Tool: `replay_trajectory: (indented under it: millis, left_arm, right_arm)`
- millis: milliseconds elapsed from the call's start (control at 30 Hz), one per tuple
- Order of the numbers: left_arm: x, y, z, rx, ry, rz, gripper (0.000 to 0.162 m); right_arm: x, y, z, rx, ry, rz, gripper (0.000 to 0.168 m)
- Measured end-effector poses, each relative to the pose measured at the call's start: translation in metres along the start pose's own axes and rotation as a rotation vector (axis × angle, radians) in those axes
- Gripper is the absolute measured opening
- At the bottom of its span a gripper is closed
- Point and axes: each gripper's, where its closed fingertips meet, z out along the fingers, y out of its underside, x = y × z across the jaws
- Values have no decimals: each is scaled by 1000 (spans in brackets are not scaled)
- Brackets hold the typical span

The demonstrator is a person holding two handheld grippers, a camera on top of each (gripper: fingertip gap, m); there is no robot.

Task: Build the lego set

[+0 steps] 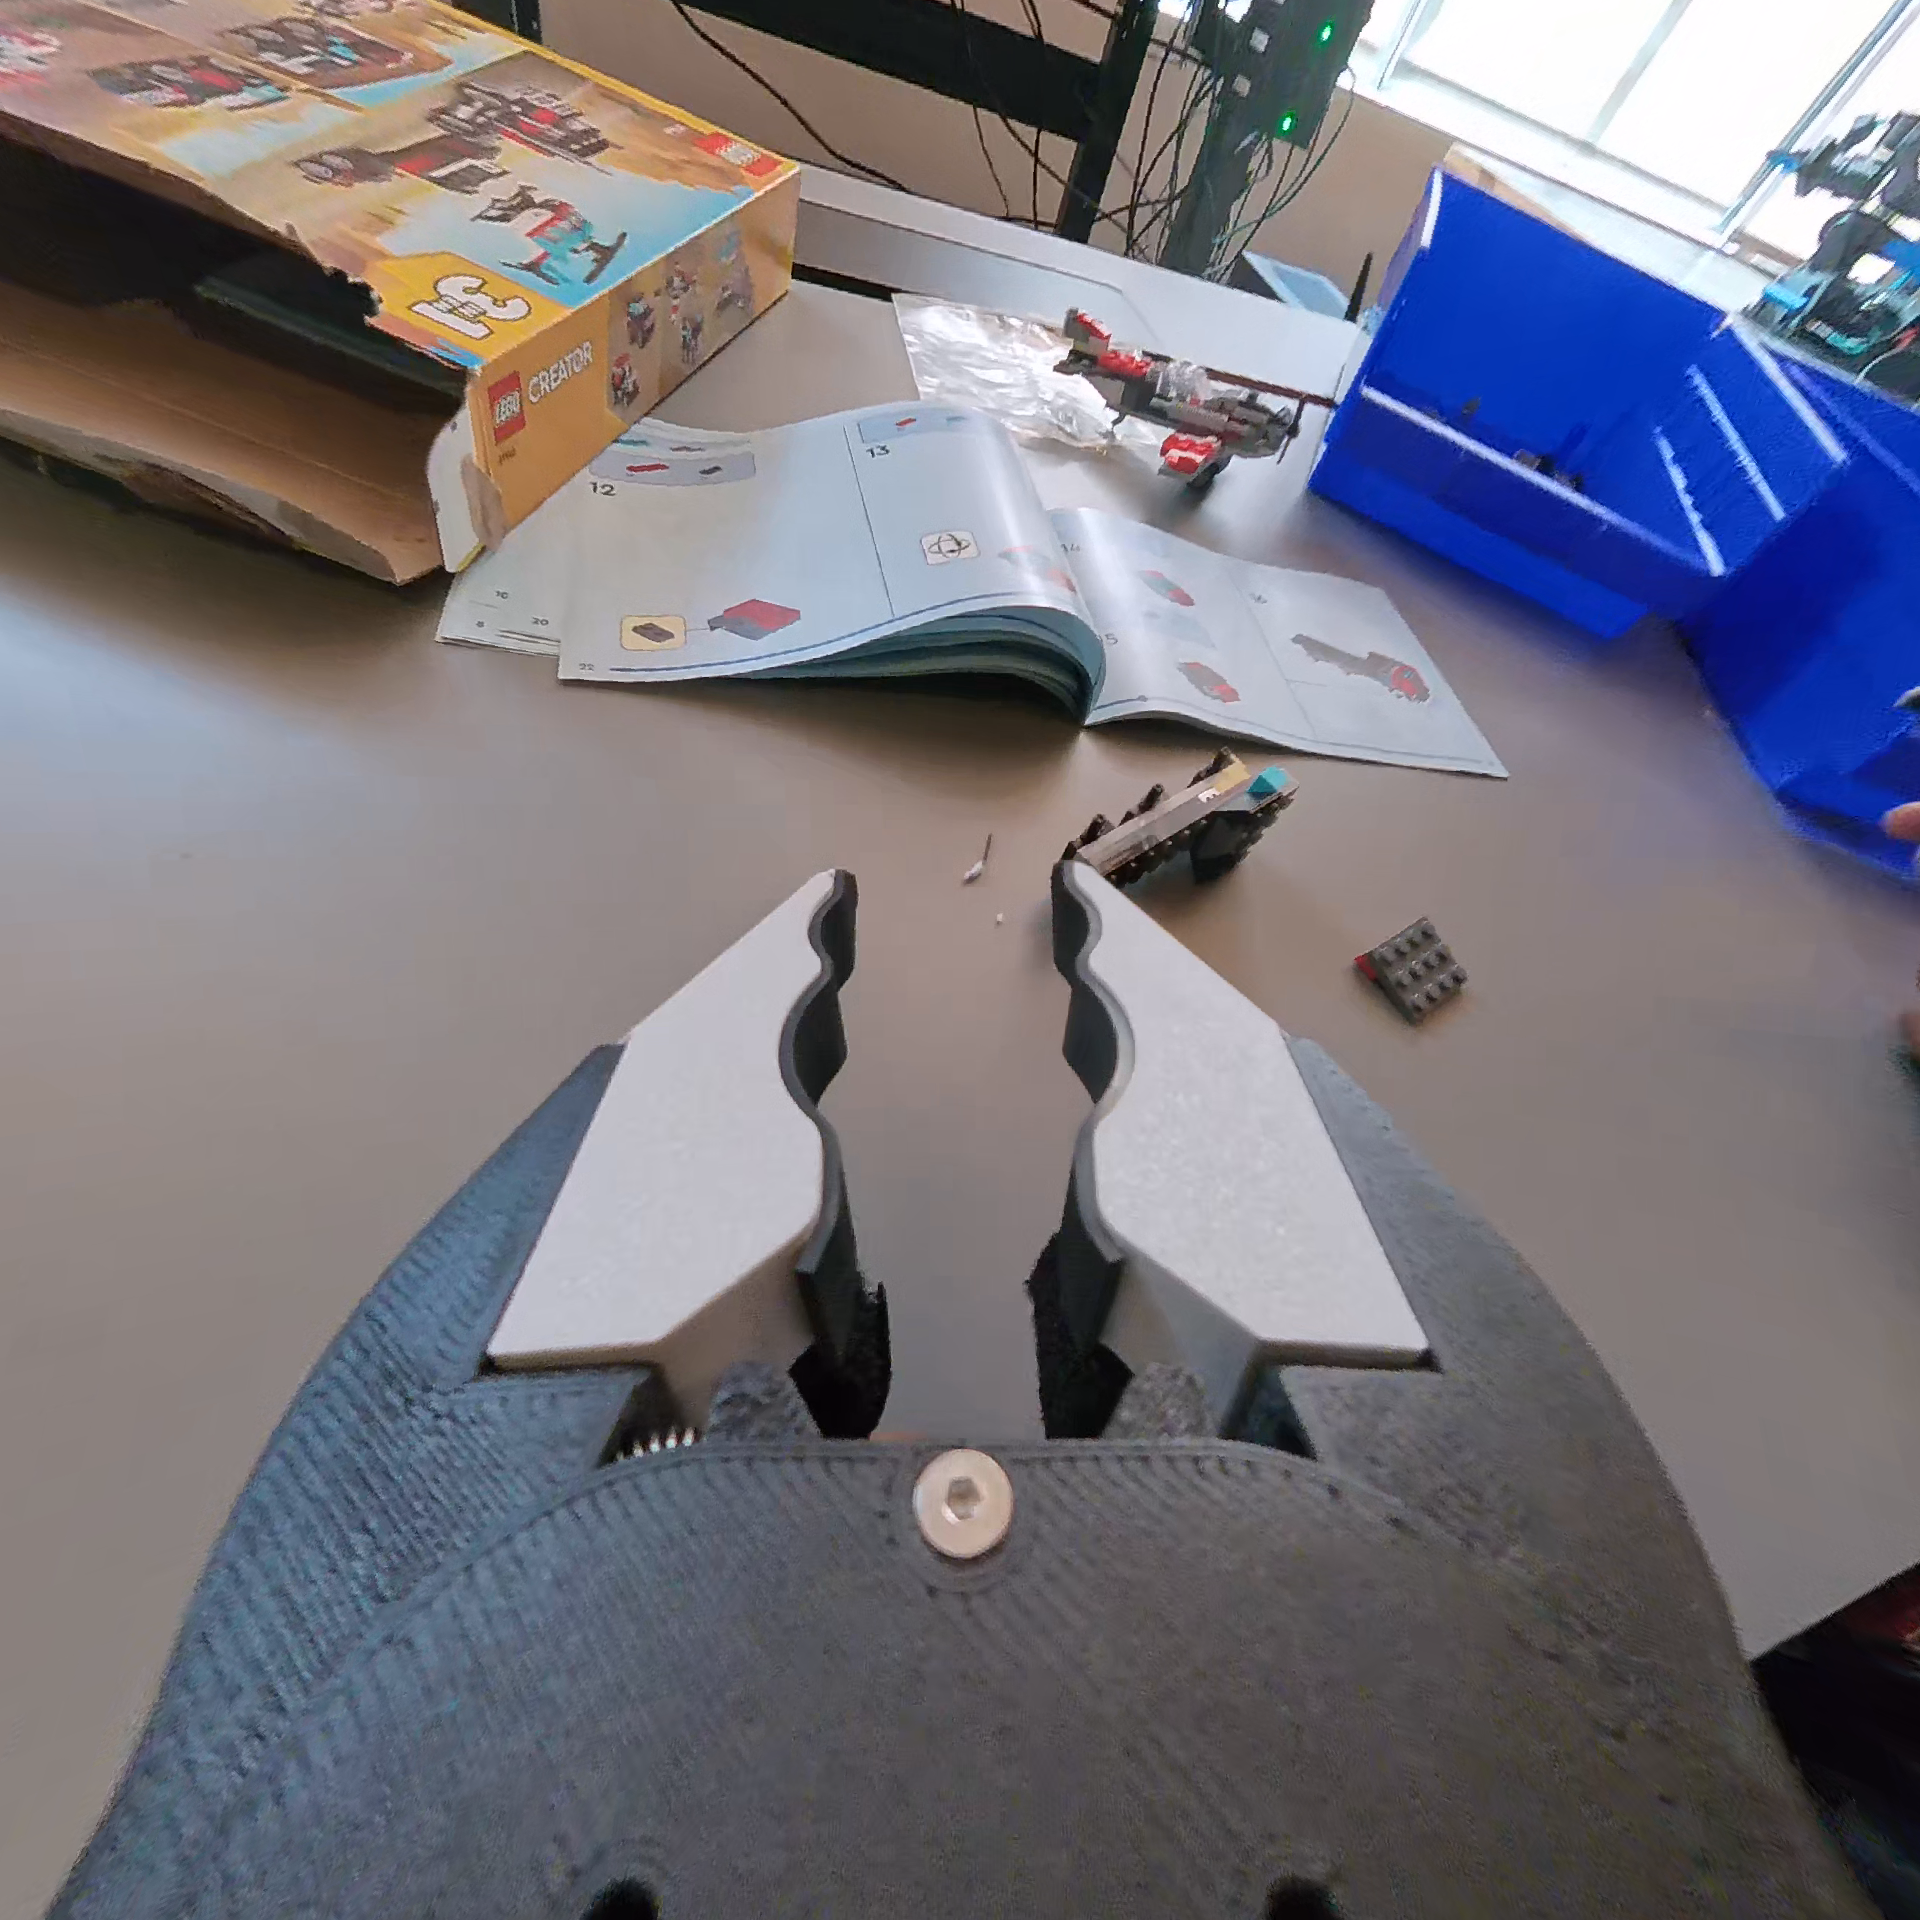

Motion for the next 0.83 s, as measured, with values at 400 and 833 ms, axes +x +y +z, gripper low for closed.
replay_trajectory:
  millis: [400, 833]
  left_arm:
    - [3, 2, 1, -11, 46, -30, 38]
    - [5, 8, 6, -63, 7, 43, 38]
  right_arm:
    - [1, 13, 18, -104, 30, -54, 40]
    - [4, -11, -3, 82, 17, -5, 40]
